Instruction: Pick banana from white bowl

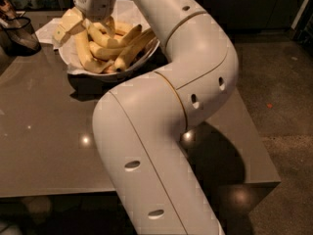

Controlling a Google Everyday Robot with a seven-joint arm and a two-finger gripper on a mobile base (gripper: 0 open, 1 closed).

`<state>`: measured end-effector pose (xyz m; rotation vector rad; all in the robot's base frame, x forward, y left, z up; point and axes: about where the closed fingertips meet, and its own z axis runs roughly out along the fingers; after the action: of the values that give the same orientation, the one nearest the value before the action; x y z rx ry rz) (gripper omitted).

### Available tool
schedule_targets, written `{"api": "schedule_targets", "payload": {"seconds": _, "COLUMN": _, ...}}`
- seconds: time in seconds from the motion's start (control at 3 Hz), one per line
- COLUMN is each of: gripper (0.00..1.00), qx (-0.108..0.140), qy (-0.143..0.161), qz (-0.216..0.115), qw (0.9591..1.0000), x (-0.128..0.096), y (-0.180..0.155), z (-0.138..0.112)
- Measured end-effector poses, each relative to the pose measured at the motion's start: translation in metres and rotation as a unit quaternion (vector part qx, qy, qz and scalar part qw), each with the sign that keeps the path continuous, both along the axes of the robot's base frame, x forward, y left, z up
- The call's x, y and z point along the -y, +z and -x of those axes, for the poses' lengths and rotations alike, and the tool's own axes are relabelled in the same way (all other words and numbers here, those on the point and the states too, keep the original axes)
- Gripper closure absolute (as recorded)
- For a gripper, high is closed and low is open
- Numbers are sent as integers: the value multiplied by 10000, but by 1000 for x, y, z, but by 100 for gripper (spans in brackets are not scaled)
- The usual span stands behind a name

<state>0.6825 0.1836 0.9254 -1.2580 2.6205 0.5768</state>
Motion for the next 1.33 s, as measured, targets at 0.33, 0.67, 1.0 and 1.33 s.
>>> {"api": "schedule_targets", "payload": {"seconds": 0.33, "gripper": 0, "qx": 112, "qy": 119, "qz": -84, "qw": 9998, "x": 14, "y": 13, "z": 1}}
{"api": "schedule_targets", "payload": {"seconds": 0.67, "gripper": 0, "qx": 178, "qy": 259, "qz": 19, "qw": 9995, "x": 13, "y": 7, "z": -3}}
{"api": "schedule_targets", "payload": {"seconds": 1.0, "gripper": 0, "qx": 505, "qy": 262, "qz": 195, "qw": 9982, "x": 9, "y": 13, "z": -11}}
{"api": "schedule_targets", "payload": {"seconds": 1.33, "gripper": 0, "qx": 648, "qy": 305, "qz": 415, "qw": 9966, "x": 5, "y": 7, "z": -17}}
